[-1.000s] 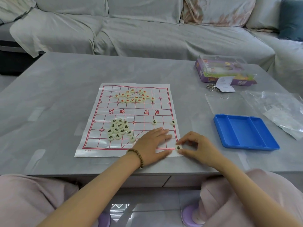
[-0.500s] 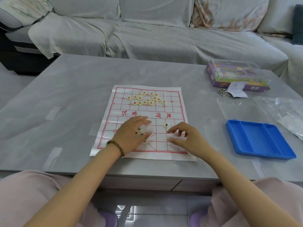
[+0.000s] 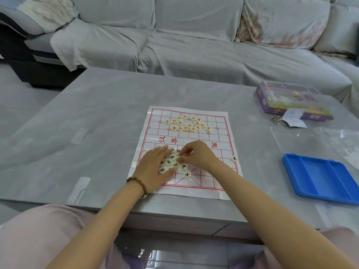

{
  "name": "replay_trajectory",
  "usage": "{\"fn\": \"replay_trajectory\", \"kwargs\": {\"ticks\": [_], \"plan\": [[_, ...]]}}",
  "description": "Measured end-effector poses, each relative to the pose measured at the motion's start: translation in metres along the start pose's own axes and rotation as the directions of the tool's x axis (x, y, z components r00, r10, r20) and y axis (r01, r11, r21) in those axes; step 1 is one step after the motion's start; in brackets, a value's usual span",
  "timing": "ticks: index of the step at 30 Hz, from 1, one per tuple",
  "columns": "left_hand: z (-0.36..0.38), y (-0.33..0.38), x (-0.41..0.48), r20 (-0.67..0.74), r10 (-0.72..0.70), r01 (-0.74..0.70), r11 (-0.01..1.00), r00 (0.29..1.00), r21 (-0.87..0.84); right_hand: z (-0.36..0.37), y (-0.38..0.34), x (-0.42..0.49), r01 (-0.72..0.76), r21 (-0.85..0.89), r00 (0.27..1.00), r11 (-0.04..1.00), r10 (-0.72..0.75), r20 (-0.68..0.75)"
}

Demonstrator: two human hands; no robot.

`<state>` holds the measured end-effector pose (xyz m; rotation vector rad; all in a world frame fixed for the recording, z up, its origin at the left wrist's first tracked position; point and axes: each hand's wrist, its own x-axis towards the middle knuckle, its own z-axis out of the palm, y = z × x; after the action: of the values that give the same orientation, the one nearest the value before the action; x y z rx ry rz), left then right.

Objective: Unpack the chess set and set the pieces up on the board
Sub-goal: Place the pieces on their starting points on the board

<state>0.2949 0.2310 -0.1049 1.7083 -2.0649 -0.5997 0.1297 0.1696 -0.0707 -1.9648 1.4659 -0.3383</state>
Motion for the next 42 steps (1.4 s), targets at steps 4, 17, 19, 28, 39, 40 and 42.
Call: {"fn": "replay_trajectory", "kwargs": {"ticks": [4,17,19,28,39,40,42], "plan": [[0.000,-0.001,0.000,-0.015,0.001,-0.001,1.000,1.000,-0.009,0.000,-0.003,-0.002,-0.005,0.033,0.999,0.999,0.003,0.035],[0.013,0.044,0.018,0.018,0.150,-0.151,0.983,0.989,0.101,-0.055,0.056,-0.062,-0.099,0.338,0.966,0.936,0.172,-0.195],[0.022,0.054,0.020,0.058,0.197,-0.204,0.965,0.979,0.166,-0.054,0.068,-0.067,-0.149,0.306,0.957,0.940,0.215,-0.192],[0.035,0.067,0.022,0.134,0.235,-0.265,0.919,0.963,0.291,-0.057,0.092,-0.072,-0.102,-0.142,0.962,0.985,0.061,-0.265],[0.038,0.064,0.022,0.175,0.220,-0.273,0.880,0.960,0.389,-0.068,0.094,-0.074,-0.018,-0.191,0.996,0.981,0.000,-0.093],[0.038,0.064,0.022,0.176,0.222,-0.274,0.881,0.959,0.385,-0.067,0.094,-0.074,-0.018,-0.190,0.995,0.982,-0.001,-0.101],[0.038,0.064,0.022,0.181,0.215,-0.270,0.888,0.960,0.372,-0.066,0.093,-0.073,-0.028,-0.181,0.993,0.983,0.007,-0.116]]}}
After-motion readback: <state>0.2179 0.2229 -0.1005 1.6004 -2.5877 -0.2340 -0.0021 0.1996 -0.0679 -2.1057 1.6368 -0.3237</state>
